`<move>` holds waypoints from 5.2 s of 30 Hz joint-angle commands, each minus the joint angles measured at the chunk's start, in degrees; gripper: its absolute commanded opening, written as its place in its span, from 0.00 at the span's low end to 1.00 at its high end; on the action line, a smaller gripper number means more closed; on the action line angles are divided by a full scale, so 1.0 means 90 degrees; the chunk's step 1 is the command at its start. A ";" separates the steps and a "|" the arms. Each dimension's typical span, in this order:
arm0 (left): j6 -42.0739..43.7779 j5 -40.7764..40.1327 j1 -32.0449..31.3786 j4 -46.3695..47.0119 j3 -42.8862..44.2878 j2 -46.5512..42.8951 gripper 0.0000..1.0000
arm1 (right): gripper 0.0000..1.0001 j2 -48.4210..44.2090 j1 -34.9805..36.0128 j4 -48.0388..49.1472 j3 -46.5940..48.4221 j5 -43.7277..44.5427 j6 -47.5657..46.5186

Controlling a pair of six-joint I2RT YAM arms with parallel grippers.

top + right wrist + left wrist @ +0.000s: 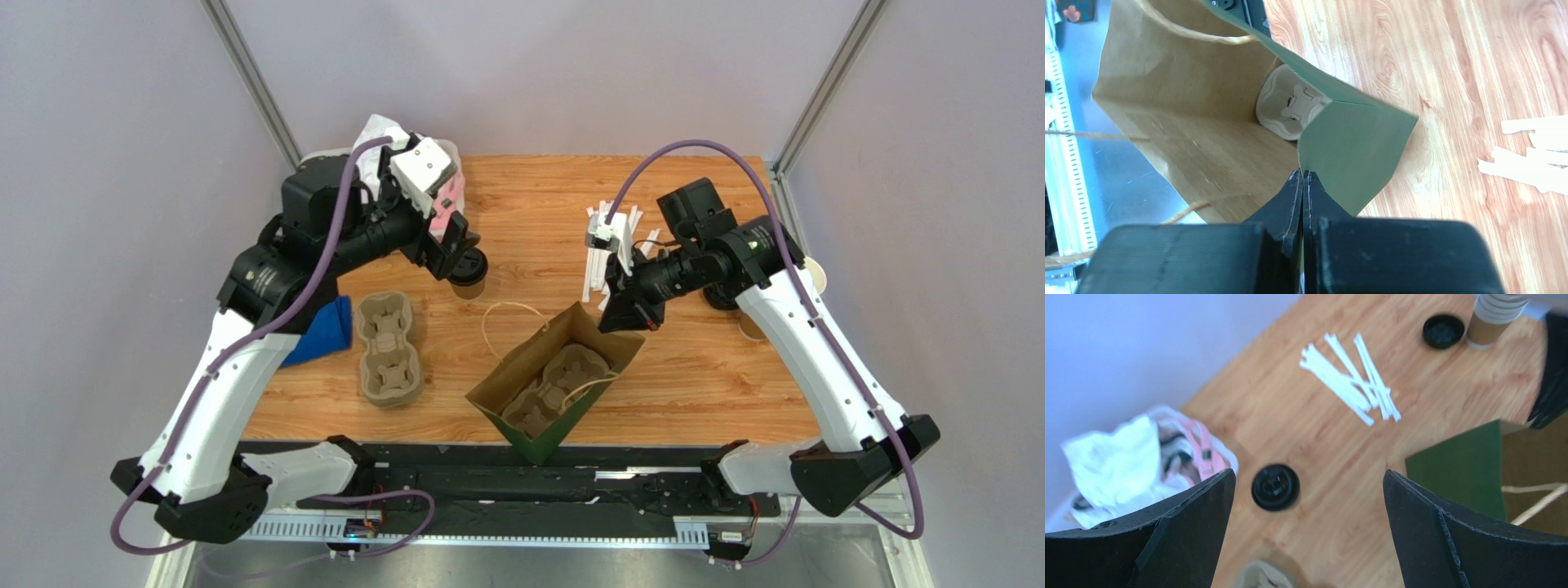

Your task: Pack the takeout coffee

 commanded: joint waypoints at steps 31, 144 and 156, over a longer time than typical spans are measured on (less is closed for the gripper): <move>-0.0939 -0.0783 0.1167 -0.0838 0.0195 0.4186 0.99 | 0.00 -0.0926 0.0033 0.0264 -0.0732 0.1050 0.0586; 0.1541 0.0135 -0.3344 -0.2156 0.2256 0.1705 0.13 | 0.00 -0.1316 0.0033 0.1572 -0.0419 0.2407 0.2539; 0.1766 -0.0100 -0.3666 -0.2049 0.1699 0.2077 0.11 | 0.00 -0.1512 0.0023 0.1660 -0.0955 0.2446 0.3056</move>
